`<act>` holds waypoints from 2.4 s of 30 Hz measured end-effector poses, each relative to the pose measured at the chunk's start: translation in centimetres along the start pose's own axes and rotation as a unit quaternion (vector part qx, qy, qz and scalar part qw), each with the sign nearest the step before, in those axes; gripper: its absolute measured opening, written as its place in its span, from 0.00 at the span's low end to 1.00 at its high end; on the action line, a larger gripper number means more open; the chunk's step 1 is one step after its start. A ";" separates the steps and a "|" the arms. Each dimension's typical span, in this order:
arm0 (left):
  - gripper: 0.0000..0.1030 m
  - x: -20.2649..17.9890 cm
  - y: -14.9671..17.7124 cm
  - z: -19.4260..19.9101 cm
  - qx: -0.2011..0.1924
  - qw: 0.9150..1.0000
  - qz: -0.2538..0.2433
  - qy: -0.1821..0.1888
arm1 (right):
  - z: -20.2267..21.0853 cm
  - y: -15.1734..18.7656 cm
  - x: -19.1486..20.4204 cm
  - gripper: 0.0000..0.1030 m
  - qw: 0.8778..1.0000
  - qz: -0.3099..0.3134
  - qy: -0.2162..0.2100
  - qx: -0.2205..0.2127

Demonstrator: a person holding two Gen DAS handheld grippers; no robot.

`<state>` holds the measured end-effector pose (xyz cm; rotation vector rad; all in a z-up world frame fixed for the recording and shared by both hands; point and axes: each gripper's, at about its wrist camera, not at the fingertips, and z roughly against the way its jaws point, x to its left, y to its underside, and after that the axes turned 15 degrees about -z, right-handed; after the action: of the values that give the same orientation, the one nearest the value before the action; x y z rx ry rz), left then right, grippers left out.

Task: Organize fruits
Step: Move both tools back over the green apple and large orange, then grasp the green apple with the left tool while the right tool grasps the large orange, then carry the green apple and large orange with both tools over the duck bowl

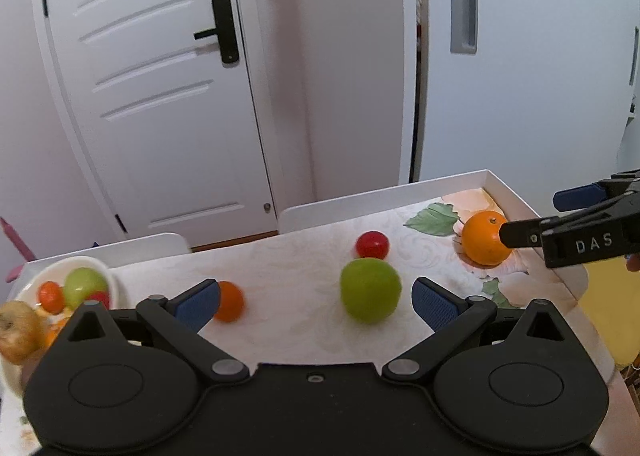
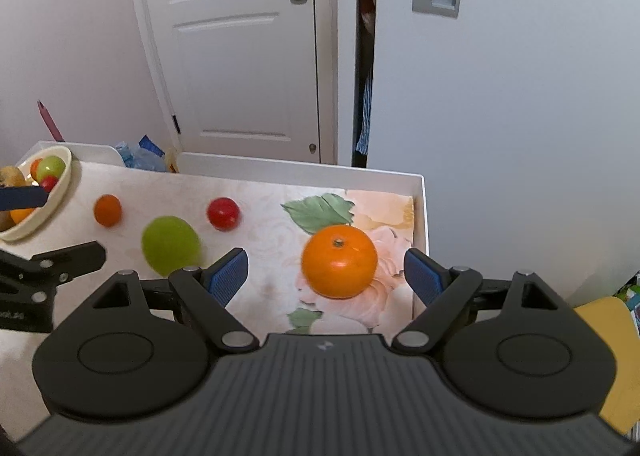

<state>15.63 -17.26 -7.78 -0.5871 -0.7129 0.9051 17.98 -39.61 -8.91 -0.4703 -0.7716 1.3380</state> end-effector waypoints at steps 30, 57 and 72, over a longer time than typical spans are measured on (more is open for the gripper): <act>0.52 -3.8 0.4 -7.8 0.045 0.998 -0.006 0.031 | -6.3 0.7 -1.1 0.81 0.997 0.062 -0.020 0.028; 0.52 -1.5 1.8 -3.1 0.022 0.999 0.024 0.003 | -4.3 0.6 1.4 0.72 0.997 0.074 -0.032 0.018; 0.52 5.1 2.8 4.5 -0.002 0.996 0.075 -0.057 | 0.2 -0.7 10.5 0.72 0.990 0.089 -0.106 0.005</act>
<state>12.99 -10.84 -5.38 -0.6012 -0.7805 1.0827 18.81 -29.52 -5.90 -0.3995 -0.9141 1.5765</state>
